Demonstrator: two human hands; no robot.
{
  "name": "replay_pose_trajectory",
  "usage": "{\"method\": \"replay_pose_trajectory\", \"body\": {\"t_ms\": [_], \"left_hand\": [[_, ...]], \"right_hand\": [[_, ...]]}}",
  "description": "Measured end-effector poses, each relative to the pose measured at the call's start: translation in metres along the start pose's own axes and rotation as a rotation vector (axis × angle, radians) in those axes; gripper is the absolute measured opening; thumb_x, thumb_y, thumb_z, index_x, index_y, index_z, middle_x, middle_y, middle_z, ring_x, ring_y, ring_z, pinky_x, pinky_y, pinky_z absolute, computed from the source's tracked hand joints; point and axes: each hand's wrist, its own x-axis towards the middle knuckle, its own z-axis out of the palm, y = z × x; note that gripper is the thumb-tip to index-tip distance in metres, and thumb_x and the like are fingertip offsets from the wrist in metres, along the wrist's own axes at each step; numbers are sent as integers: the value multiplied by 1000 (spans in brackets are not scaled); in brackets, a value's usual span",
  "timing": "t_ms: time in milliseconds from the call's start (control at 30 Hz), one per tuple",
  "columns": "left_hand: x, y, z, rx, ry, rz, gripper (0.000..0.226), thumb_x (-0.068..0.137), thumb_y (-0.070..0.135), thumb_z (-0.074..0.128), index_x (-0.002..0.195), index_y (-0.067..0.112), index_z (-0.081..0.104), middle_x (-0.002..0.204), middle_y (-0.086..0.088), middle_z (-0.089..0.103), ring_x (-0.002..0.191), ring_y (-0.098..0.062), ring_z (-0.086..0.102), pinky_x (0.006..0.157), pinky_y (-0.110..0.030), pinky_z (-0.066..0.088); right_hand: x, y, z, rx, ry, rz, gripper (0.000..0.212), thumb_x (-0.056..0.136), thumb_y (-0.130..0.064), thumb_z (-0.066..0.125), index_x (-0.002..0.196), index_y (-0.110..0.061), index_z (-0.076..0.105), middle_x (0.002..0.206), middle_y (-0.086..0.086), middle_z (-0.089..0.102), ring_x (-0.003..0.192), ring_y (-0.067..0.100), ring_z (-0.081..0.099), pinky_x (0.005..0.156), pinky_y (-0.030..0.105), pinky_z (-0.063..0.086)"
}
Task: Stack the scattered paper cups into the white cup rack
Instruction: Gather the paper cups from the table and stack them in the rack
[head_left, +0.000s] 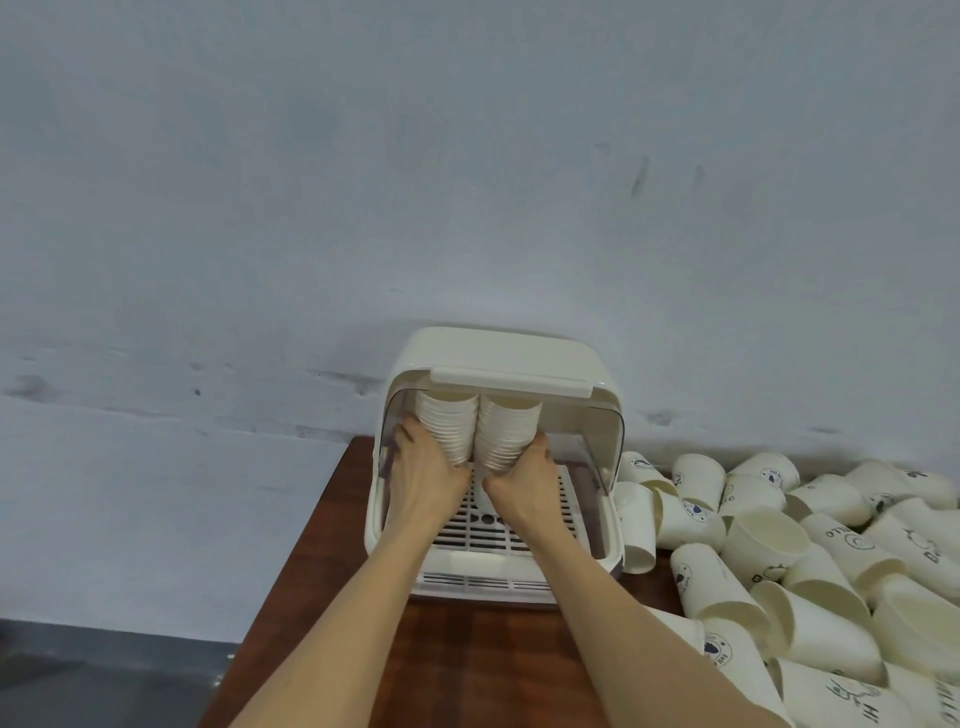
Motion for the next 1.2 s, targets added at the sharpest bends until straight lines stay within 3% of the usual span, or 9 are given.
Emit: {"method": "replay_pose_trajectory", "body": {"t_ms": [367, 533, 633, 733, 867, 967, 1200], "left_hand": [[-3, -2, -3, -9, -32, 9, 77, 78, 22, 67, 136, -2, 23, 131, -25, 43, 113, -42, 52, 84, -46, 46], [-6, 1, -9, -3, -94, -35, 94, 75, 20, 74, 142, -3, 12, 141, -27, 34, 122, -43, 46, 93, -47, 43], [-10, 4, -14, 27, -120, -47, 97, 73, 16, 77, 142, -5, 12, 142, -28, 32, 122, -42, 46, 92, -43, 43], [-21, 10, -23, 79, -147, -29, 86, 76, 15, 73, 139, -6, 17, 138, -27, 35, 117, -40, 49, 86, -38, 45], [-43, 17, -37, 138, -166, 24, 72, 80, 15, 65, 137, -2, 24, 138, -23, 37, 122, -37, 45, 93, -40, 44], [-61, 26, -45, 200, -166, 48, 57, 83, 21, 62, 129, 1, 36, 135, -18, 40, 118, -35, 48, 90, -42, 48], [-115, 54, -55, 317, -180, 210, 34, 89, 23, 53, 119, 7, 49, 124, -13, 42, 114, -30, 46, 87, -39, 44]], "right_hand": [[-9, -8, -8, -29, -33, 35, 82, 63, -22, 65, 135, -9, 27, 119, 17, 55, 104, 32, 59, 82, 45, 54], [-10, -16, -14, -108, -93, 104, 80, 68, -19, 65, 134, -6, 21, 113, 21, 57, 96, 35, 62, 77, 46, 56], [-15, -21, -26, -202, -163, 154, 72, 72, -12, 63, 132, -1, 24, 112, 22, 58, 96, 35, 62, 72, 39, 55], [-22, -19, -39, -268, -200, 170, 63, 77, -5, 60, 132, 3, 31, 118, 19, 57, 105, 32, 60, 74, 33, 52], [-41, -23, -62, -338, -217, 145, 55, 80, -10, 58, 131, -4, 38, 126, 14, 53, 116, 29, 51, 81, 31, 46], [-58, -28, -80, -371, -182, 127, 50, 77, -16, 58, 124, -8, 45, 119, 10, 55, 110, 27, 55, 85, 37, 52], [-95, -37, -126, -403, -120, 11, 26, 73, -13, 53, 99, -11, 55, 102, 7, 62, 93, 25, 58, 71, 33, 49]]}}
